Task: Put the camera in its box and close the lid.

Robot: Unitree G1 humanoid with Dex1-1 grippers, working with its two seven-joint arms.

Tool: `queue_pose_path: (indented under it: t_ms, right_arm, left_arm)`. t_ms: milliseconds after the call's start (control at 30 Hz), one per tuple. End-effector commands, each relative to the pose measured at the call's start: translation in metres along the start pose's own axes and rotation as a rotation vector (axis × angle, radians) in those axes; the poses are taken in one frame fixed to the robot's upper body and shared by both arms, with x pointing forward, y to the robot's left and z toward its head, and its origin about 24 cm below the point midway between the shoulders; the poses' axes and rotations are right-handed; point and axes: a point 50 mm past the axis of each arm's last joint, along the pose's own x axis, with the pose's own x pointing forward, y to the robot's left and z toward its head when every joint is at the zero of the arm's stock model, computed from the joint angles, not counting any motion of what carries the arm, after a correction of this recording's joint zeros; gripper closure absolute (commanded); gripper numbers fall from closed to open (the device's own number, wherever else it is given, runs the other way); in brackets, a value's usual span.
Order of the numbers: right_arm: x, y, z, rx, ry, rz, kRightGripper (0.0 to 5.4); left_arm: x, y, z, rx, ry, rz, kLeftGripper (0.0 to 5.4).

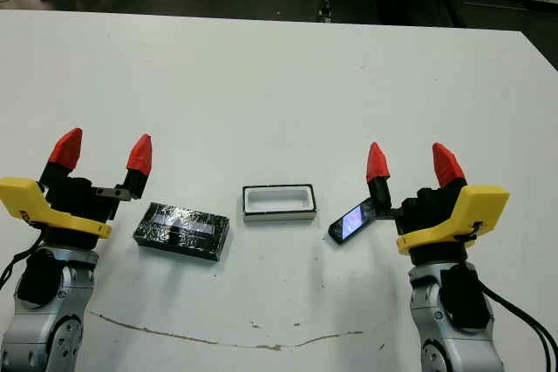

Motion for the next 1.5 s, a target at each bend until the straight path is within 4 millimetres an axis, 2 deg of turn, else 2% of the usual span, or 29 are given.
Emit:
queue_pose_path:
  t_ms: [33, 200, 433, 633, 700, 867, 1100, 1267, 1500]
  right_arm:
    - [-0.001, -0.003, -0.002, -0.010, 0.018, 0.000, 0.84]
    - [-0.002, -0.002, -0.003, -0.005, 0.026, 0.006, 0.64]
    - [-0.003, -0.005, -0.004, -0.011, 0.040, 0.038, 0.81]
    - [0.006, -0.019, 0.007, -0.114, 0.051, 0.129, 0.31]
    - [0.014, -0.029, 0.016, -0.206, 0.071, 0.194, 0.06]
    - [0.042, -0.053, 0.051, -0.422, 0.167, 0.468, 0.06]
    - [0.074, -0.062, 0.084, -0.710, 0.369, 0.802, 0.06]
    - [0.086, -0.056, 0.087, -0.933, 0.508, 1.008, 0.06]
    - [0.096, -0.037, 0.080, -1.123, 0.690, 1.324, 0.06]
  left_arm:
    - [-0.002, 0.001, -0.001, 0.008, 0.017, 0.006, 0.00]
    - [-0.003, 0.000, -0.001, 0.002, 0.018, 0.009, 0.00]
    - [-0.003, -0.002, -0.003, 0.001, 0.018, 0.009, 0.00]
    - [-0.005, -0.002, -0.002, -0.004, 0.016, 0.016, 0.00]
    - [-0.005, -0.002, -0.003, -0.008, 0.014, 0.020, 0.00]
    - [-0.007, -0.003, -0.003, -0.008, 0.011, 0.021, 0.00]
    - [-0.008, -0.004, -0.003, -0.016, 0.013, 0.031, 0.00]
    - [-0.009, -0.004, -0.003, -0.009, 0.012, 0.036, 0.00]
    - [-0.011, -0.004, -0.003, -0.013, 0.016, 0.036, 0.00]
